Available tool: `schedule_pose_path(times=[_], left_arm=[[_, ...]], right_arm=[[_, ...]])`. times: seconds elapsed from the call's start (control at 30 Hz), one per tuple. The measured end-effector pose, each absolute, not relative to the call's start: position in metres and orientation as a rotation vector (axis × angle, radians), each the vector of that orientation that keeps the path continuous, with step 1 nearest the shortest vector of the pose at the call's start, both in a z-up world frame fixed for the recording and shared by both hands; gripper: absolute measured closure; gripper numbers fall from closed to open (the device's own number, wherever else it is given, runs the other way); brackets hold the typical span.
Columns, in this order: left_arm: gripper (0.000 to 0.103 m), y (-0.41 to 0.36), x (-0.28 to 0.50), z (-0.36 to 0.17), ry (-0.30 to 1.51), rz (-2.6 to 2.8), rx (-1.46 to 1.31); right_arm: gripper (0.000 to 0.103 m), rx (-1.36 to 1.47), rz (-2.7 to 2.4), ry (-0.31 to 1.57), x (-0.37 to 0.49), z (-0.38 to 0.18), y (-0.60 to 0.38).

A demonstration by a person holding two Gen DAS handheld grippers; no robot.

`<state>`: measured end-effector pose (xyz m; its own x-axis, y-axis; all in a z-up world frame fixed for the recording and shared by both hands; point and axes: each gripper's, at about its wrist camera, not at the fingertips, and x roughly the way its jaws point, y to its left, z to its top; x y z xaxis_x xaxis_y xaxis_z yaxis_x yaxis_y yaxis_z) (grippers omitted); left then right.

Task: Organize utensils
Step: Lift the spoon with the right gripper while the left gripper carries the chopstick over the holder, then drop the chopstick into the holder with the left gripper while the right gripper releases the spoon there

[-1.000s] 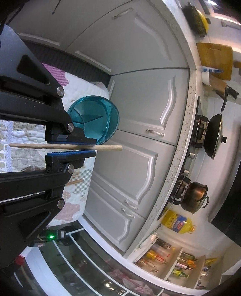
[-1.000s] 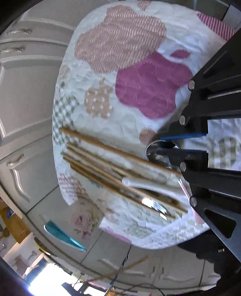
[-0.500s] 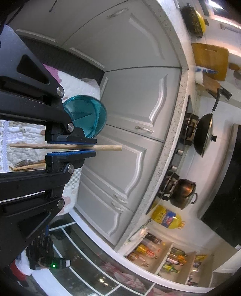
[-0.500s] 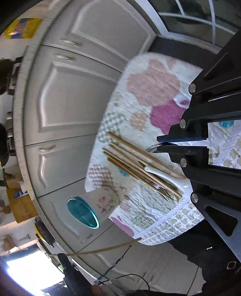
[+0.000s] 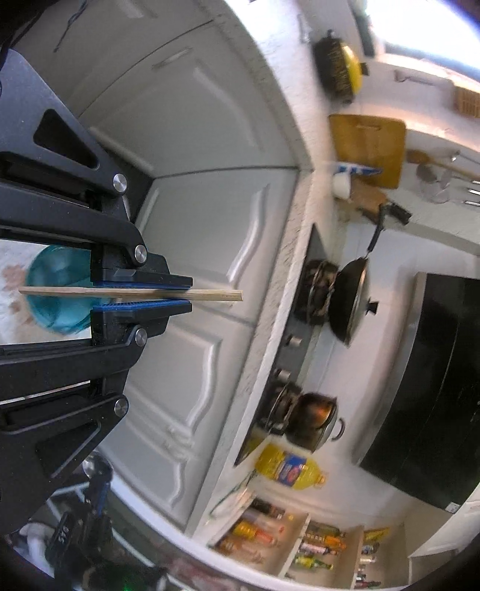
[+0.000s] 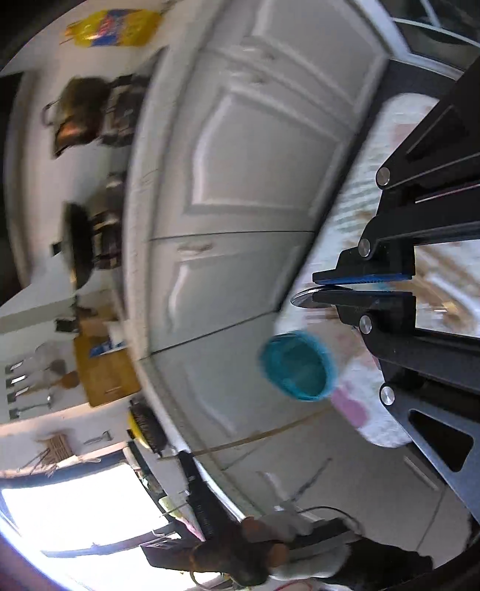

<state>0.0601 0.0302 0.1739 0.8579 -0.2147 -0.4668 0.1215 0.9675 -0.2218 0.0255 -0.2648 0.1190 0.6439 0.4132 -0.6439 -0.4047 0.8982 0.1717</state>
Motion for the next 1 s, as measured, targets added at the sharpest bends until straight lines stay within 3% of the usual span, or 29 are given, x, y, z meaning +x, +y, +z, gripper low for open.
schedule_pose_path(times=[0.23, 0.53, 1.0], left_arm=[[0.099, 0.036, 0.101, 0.146, 0.504, -0.105, -0.183], [0.099, 0.029, 0.115, 0.092, 0.570, -0.082, -0.143], [0.099, 0.028, 0.107, 0.056, 0.679, -0.066, -0.145]], right_arm=[[0.101, -0.112, 0.432, 0.693, 0.092, 0.126, -0.188], [0.101, -0.332, 0.428, 0.740, 0.123, 0.073, -0.127], [0.098, -0.222, 0.526, 0.872, 0.129, 0.028, -0.126]])
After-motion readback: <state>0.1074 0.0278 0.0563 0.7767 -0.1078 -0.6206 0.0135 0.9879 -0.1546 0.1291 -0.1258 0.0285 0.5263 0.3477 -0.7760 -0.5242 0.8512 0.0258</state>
